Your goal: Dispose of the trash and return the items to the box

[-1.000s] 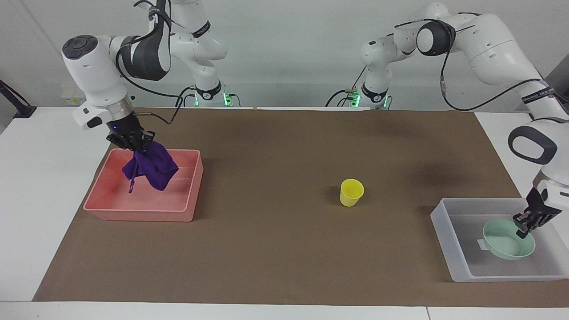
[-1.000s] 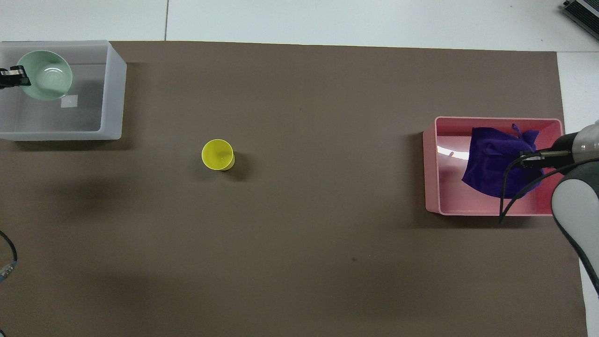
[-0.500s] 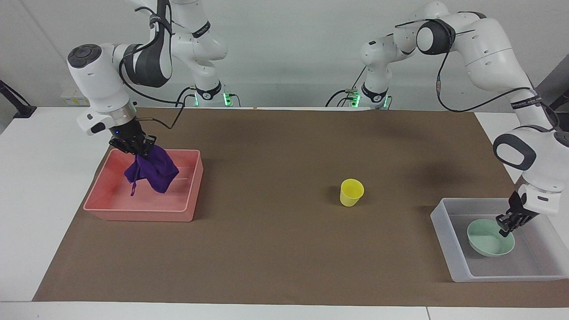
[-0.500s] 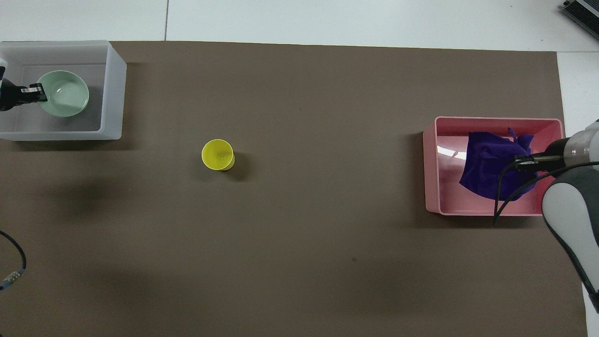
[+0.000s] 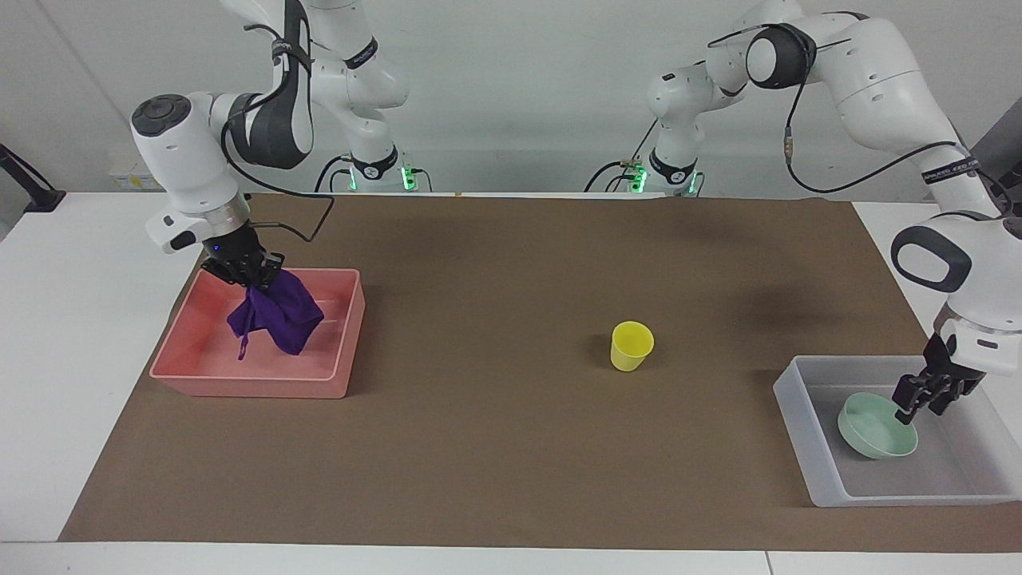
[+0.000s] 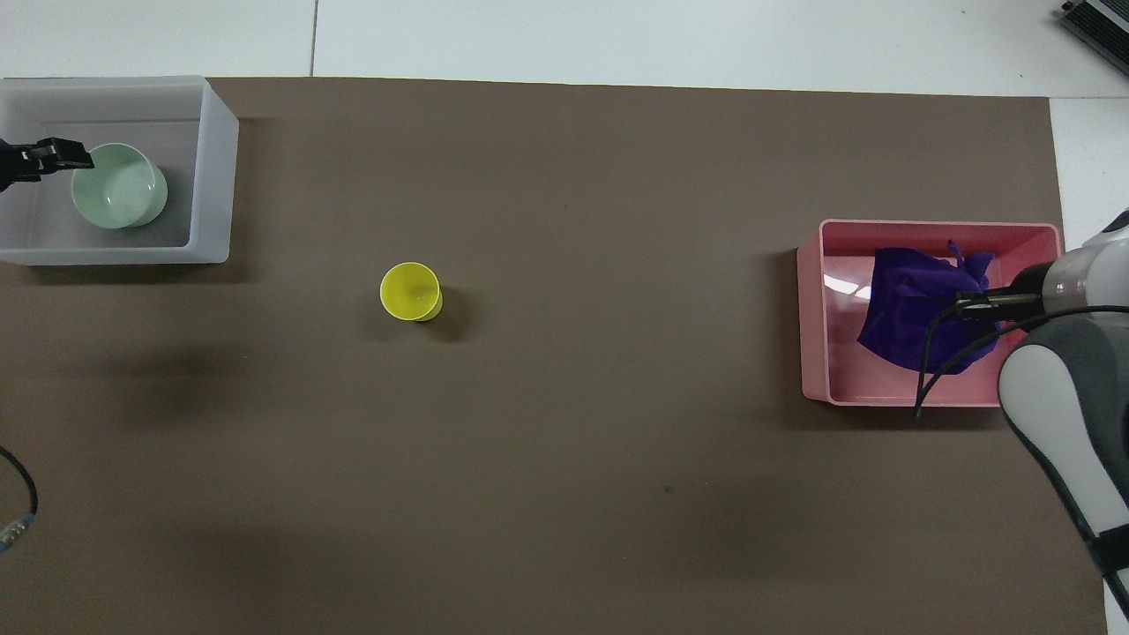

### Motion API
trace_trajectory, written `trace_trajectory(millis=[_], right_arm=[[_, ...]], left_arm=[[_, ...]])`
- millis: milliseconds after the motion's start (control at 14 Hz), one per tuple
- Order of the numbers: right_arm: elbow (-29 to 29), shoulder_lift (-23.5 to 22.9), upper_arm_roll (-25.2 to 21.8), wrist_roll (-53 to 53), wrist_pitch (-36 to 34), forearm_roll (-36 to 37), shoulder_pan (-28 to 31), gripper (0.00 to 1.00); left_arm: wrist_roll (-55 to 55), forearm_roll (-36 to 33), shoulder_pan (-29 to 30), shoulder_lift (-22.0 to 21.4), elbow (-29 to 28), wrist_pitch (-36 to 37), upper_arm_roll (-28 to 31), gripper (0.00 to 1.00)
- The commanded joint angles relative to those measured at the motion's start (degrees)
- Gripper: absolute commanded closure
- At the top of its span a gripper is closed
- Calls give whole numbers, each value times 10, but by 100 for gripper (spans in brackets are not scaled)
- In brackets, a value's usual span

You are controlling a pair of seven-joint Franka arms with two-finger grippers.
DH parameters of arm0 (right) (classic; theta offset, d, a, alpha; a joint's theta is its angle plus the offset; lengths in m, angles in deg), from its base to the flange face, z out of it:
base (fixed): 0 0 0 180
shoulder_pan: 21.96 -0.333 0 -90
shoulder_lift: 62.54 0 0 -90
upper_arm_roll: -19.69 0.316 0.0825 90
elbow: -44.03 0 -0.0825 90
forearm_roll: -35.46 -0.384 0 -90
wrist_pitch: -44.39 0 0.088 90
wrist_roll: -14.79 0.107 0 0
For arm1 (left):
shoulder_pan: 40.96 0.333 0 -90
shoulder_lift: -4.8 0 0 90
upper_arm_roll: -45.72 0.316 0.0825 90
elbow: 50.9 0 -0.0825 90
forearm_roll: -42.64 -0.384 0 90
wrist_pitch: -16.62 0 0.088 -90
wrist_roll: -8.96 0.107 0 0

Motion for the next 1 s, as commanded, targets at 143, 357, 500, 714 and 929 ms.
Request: trace_trajectory(millis=[143,357,500,714,929], right_arm=[[-39,-19,8,-8,63,-6,10,100],[-65,-48,7,-7,107,-7,16,100],[-65,-66,8,-6,124,-8,16,87],[-65,-74,8,-5,131,-8,16,30],[-56,-70,8,-7,127,-8,16,0]], left_arm=[[0,-14,-69,-89,-29,107,4,0],[-2,-14,-133,-132,-60,160,4,0],[-4,-15,-172,-133,-66,161,4,0],[-5,-15,-215,-138,-89,162,4,0],[-44,-15,-257,-161,-155,133,4,0]])
